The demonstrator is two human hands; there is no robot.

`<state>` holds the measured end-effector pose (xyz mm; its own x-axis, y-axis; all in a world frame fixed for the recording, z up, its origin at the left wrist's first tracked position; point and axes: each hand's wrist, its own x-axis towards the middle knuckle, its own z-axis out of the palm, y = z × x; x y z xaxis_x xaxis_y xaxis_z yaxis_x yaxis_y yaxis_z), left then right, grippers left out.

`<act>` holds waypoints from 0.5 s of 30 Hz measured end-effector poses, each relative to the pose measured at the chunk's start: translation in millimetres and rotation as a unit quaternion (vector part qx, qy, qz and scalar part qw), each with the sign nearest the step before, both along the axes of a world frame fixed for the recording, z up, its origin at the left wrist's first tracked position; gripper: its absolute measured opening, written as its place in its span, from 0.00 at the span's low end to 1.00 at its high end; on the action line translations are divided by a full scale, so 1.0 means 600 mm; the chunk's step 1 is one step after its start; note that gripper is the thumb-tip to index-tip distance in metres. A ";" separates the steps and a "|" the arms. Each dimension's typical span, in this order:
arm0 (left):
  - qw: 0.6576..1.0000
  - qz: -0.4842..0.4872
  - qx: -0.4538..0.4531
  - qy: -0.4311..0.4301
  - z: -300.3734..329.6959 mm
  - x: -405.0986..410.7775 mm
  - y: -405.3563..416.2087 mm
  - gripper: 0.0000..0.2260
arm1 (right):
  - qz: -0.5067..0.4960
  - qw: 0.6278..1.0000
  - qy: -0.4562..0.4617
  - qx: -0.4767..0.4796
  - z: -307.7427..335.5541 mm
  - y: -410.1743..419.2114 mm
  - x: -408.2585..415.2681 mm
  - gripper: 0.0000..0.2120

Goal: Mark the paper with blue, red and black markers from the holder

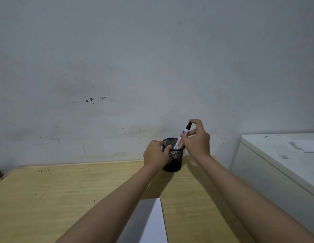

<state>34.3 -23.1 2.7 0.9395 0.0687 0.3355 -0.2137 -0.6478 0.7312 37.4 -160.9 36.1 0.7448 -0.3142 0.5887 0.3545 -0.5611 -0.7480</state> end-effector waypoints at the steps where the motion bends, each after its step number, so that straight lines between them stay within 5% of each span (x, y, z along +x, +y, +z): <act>1: 1.000 0.003 0.005 -0.004 -0.002 0.001 -0.002 0.18 | -0.002 1.000 0.017 -0.014 -0.012 0.002 0.002 0.16; 7: 1.000 0.010 -0.008 -0.021 -0.007 0.003 -0.001 0.18 | -0.030 0.999 0.036 -0.013 -0.063 0.011 0.009 0.13; 15: 1.000 -0.011 0.008 0.024 0.023 -0.018 -0.005 0.19 | -0.056 0.996 0.067 -0.005 -0.034 0.017 -0.013 0.25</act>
<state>23.5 -26.3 16.4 0.9557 0.0430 0.2911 -0.1931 -0.6547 0.7308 29.5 -150.8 15.9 0.7774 -0.3940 0.4904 0.1879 -0.5985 -0.7788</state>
